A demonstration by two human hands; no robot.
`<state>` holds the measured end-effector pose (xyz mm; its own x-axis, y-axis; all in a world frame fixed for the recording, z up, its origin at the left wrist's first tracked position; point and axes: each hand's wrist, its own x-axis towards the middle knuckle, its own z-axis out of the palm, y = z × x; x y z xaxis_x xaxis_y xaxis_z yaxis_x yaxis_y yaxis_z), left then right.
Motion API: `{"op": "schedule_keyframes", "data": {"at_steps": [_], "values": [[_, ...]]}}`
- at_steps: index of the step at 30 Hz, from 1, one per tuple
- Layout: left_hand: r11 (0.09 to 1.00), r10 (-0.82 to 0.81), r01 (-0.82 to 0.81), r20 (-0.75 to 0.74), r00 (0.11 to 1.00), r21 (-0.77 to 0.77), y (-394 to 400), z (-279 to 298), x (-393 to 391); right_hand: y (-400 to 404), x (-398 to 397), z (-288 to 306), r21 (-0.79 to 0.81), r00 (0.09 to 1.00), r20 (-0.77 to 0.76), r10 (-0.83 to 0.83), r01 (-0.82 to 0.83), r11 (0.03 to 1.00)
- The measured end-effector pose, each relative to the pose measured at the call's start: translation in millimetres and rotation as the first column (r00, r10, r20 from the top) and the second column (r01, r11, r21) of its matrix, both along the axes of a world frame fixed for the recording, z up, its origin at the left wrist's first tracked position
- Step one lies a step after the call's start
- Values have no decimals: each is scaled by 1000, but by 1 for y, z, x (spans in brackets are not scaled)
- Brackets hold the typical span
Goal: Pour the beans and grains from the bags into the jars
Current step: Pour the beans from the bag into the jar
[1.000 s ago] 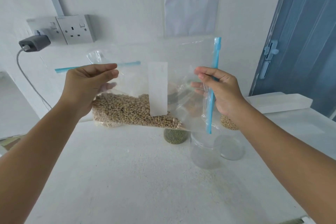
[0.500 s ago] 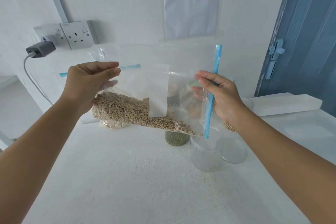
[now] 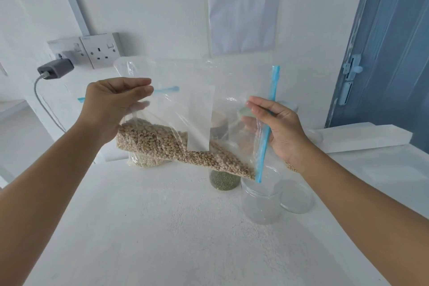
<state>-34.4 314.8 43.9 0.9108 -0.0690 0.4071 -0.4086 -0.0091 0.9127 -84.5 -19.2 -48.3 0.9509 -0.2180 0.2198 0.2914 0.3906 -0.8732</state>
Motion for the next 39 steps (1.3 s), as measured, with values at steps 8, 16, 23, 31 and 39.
{"op": "schedule_keyframes", "data": {"at_steps": [8, 16, 23, 31, 39], "values": [[1000, -14, 14, 13, 1000, 9, -2, 6, -2, 0, -3, -1, 21, 1000, -13, 0, 0, 1000], [999, -24, 23, 30, 999, 23, -8, 11, -4, -1, -5, -6, 30, 1000, -16, -18, 19, 999], [1000, -26, 25, 28, 999, 17, -10, 9, -7, -1, -7, -8, 23, 999, -18, -48, 48, 999], [1000, -27, 27, 46, 999, 16, -10, 12, -6, 3, -3, -10, 32, 999, -9, -54, 54, 998], [1000, -19, 18, 50, 999, 18, -7, 11, -3, 3, 1, -13, 6, 998, 6, -55, 55, 998]]}}
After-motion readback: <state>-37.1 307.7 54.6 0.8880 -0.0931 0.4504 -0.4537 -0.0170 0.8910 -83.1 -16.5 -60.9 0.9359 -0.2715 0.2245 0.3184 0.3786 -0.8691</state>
